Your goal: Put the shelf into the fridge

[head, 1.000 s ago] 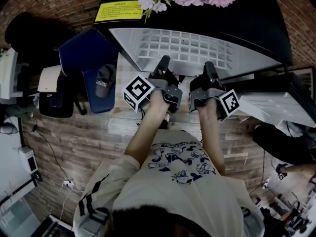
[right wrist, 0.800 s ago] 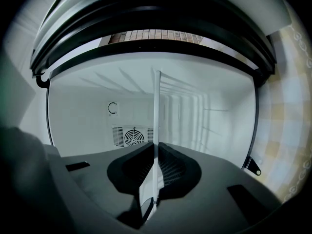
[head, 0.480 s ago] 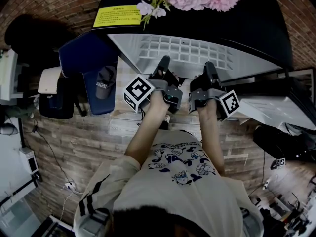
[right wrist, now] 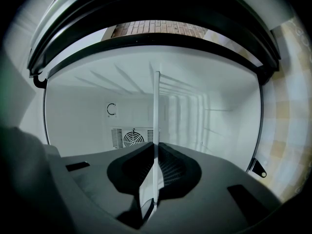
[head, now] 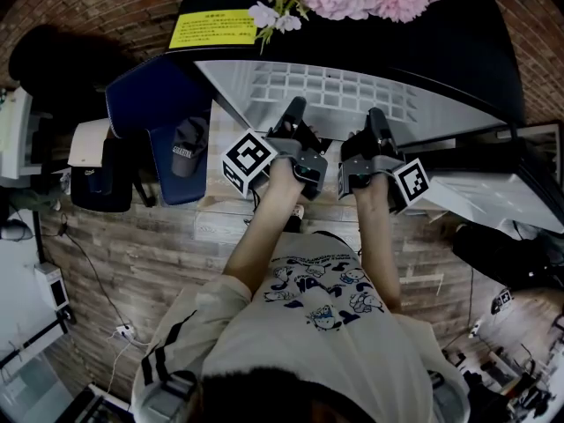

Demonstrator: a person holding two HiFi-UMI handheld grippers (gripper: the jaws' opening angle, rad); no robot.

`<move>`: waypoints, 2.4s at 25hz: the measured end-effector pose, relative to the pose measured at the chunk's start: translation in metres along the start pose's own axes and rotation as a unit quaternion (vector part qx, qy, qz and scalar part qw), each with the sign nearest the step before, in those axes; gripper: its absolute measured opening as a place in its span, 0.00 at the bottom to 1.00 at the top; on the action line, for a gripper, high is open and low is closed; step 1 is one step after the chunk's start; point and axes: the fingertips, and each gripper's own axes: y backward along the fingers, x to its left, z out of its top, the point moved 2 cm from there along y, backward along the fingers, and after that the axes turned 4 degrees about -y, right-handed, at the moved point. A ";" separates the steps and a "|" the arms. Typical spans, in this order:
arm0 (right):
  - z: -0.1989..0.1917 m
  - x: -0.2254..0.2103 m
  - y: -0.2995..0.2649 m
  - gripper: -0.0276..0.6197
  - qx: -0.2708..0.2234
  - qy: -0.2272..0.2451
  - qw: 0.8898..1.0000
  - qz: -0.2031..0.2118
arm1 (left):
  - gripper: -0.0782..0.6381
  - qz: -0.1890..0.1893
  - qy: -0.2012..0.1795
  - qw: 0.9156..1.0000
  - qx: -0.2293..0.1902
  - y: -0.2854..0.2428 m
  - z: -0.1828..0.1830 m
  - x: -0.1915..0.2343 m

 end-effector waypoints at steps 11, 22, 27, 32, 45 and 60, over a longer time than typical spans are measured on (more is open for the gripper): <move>0.000 0.004 -0.002 0.12 -0.005 0.012 1.000 0.007 | 0.16 -0.005 0.003 1.000 -0.005 0.000 0.000 -0.001; -0.016 0.002 0.017 0.12 0.022 0.050 0.999 -0.003 | 0.16 0.000 -0.015 1.000 -0.006 0.017 -0.013 0.001; -0.022 0.014 0.030 0.12 0.048 0.120 0.992 0.005 | 0.16 -0.004 -0.060 0.998 -0.001 0.032 -0.023 -0.008; -0.038 0.040 0.044 0.12 0.068 0.284 0.956 0.022 | 0.15 -0.007 -0.170 0.985 0.007 0.051 -0.028 -0.025; -0.061 0.073 0.099 0.11 0.051 0.590 0.805 0.037 | 0.13 0.016 -0.544 0.839 -0.016 0.096 -0.052 -0.070; -0.070 0.078 0.126 0.10 0.048 0.635 0.770 0.040 | 0.13 0.015 -0.613 0.790 -0.016 0.118 -0.075 -0.082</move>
